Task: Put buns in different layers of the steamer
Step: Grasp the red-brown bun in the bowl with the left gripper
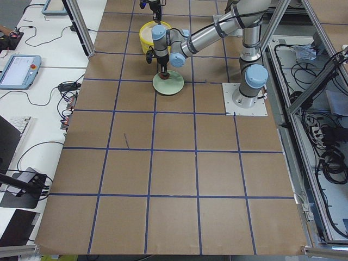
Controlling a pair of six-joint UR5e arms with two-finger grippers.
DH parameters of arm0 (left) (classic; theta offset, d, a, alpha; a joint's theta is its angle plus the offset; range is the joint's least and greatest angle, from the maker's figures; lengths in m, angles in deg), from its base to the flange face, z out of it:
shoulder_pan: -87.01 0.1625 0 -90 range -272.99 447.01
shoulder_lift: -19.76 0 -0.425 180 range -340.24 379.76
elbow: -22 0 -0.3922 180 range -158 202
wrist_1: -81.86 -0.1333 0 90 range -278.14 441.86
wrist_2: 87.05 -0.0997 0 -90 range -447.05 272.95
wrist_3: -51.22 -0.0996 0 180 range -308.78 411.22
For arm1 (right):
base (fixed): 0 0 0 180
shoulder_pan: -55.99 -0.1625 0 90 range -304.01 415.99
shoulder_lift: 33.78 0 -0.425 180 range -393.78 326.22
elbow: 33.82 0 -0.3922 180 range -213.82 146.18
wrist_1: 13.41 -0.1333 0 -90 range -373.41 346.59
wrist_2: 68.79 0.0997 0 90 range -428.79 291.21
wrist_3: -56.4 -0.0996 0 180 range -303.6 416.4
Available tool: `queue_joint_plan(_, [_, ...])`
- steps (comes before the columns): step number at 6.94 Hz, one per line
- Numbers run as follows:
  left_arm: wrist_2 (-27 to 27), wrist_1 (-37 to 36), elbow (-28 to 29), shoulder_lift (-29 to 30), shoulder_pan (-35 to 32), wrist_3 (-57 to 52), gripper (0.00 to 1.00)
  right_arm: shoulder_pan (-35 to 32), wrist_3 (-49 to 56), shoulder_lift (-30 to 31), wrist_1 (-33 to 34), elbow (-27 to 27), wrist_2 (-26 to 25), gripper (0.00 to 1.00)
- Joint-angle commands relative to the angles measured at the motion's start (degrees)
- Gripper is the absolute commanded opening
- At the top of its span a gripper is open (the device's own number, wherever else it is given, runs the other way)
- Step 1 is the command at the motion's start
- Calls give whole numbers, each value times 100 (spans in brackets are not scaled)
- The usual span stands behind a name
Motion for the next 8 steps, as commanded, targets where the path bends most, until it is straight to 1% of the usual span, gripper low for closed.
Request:
queue_joint_plan(1, [-31, 233, 348, -167, -4, 31, 3, 0, 65, 1, 9, 40, -21, 9])
queue_joint_plan(2, [-31, 496, 576, -254, -4, 31, 3, 8, 57, 10, 79, 162, -21, 9])
queue_joint_plan(3, [-22, 908, 900, -325, -4, 31, 3, 8, 83, 62, 97, 198, -29, 9])
queue_joint_plan(4, [-13, 1182, 1156, -334, -13, 31, 3, 61, 335, 63, 141, 181, -38, 9])
queue_joint_plan(5, [13, 1245, 1236, -360, -13, 31, 3, 79, 547, 72, 359, 181, -64, 10])
queue_joint_plan(8, [57, 1395, 1316, -685, -65, 31, 3, 70, 539, 63, 388, 207, -29, 10])
